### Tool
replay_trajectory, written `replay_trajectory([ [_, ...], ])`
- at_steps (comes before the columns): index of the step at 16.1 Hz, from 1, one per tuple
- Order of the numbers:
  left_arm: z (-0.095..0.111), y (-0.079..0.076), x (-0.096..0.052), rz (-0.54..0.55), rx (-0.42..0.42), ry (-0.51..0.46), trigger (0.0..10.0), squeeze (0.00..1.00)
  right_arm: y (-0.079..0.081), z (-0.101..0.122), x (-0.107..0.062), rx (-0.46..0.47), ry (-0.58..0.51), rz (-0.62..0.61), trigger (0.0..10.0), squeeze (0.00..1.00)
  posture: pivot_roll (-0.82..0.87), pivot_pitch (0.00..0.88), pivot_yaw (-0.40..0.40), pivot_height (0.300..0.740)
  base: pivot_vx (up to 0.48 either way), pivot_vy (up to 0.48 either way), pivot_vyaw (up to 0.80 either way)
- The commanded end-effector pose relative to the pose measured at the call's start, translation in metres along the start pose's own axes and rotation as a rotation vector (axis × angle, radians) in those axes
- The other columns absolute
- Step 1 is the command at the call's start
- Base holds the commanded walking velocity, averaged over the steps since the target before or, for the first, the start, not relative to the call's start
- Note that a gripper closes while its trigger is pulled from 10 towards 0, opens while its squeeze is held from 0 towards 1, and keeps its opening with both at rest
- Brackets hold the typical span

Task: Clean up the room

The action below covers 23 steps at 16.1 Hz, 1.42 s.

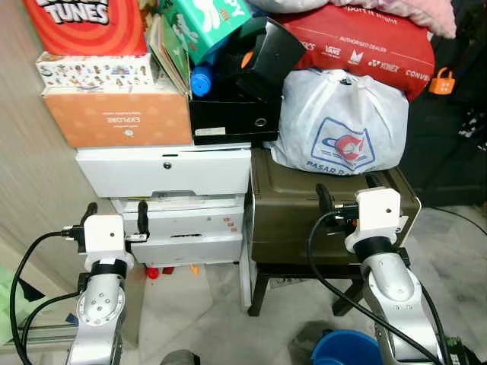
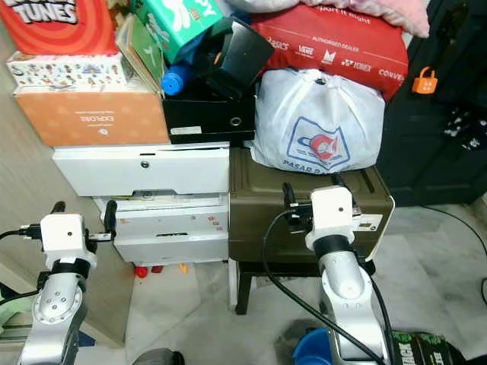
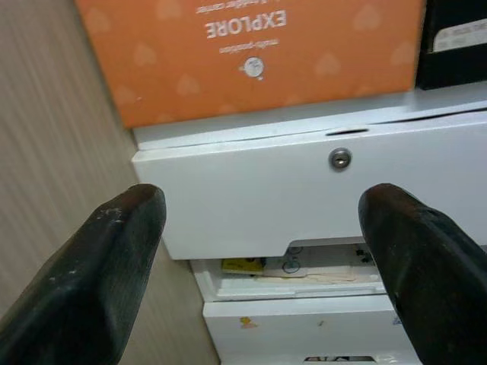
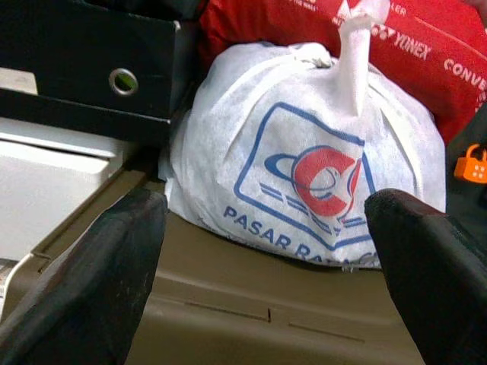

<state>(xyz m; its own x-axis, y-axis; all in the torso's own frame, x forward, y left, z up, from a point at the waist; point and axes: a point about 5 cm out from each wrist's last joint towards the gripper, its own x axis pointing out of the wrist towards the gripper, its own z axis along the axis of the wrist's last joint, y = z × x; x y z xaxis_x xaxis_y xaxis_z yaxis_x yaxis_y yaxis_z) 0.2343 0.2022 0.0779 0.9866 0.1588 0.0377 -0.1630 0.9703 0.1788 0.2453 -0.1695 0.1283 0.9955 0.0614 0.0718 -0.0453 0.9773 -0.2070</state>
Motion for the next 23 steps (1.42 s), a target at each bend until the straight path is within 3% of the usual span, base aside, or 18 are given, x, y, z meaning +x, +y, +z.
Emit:
replay_trajectory([
  [1, 0.006, 0.0, 0.002, -0.013, 0.01, -0.025, 10.0, 0.0, -0.002, 0.003, 0.001, -0.005, -0.019, -0.01, 10.0, 0.0, -0.08, 0.0, -0.021, 0.74, 0.0, 0.0, 0.0],
  [5, 0.01, 0.004, 0.002, -0.049, 0.022, -0.032, 10.0, 0.0, -0.009, -0.005, -0.017, -0.016, 0.019, -0.068, 10.0, 0.0, -0.09, 0.0, 0.024, 0.74, 0.0, 0.0, 0.8],
  [9, 0.007, 0.006, 0.0, -0.069, 0.039, -0.016, 10.0, 0.0, -0.01, -0.006, -0.022, -0.021, 0.023, -0.073, 10.0, 0.0, -0.1, 0.0, 0.035, 0.74, 0.0, 0.0, 0.8],
  [11, 0.007, 0.004, -0.002, -0.121, -0.037, 0.011, 10.0, 0.0, -0.011, -0.006, -0.024, -0.028, 0.027, -0.074, 10.0, 0.0, -0.1, 0.0, 0.034, 0.74, 0.0, 0.0, 0.8],
  [14, 0.007, 0.008, -0.005, -0.099, 0.001, -0.001, 10.0, 0.0, -0.01, -0.006, -0.021, -0.021, 0.025, -0.075, 10.0, 0.0, -0.1, 0.0, 0.03, 0.74, 0.0, 0.0, 0.8],
  [18, -0.001, 0.015, -0.014, -0.084, 0.014, 0.029, 10.0, 0.0, -0.015, -0.008, -0.032, -0.024, 0.046, -0.066, 10.0, 0.0, -0.1, 0.0, 0.027, 0.74, 0.0, 0.0, 0.5],
  [23, -0.001, 0.013, -0.012, -0.069, -0.014, 0.036, 10.0, 0.0, -0.017, -0.006, -0.019, -0.029, 0.028, -0.058, 10.0, 0.0, -0.1, 0.0, 0.005, 0.74, 0.0, 0.0, 0.0],
])
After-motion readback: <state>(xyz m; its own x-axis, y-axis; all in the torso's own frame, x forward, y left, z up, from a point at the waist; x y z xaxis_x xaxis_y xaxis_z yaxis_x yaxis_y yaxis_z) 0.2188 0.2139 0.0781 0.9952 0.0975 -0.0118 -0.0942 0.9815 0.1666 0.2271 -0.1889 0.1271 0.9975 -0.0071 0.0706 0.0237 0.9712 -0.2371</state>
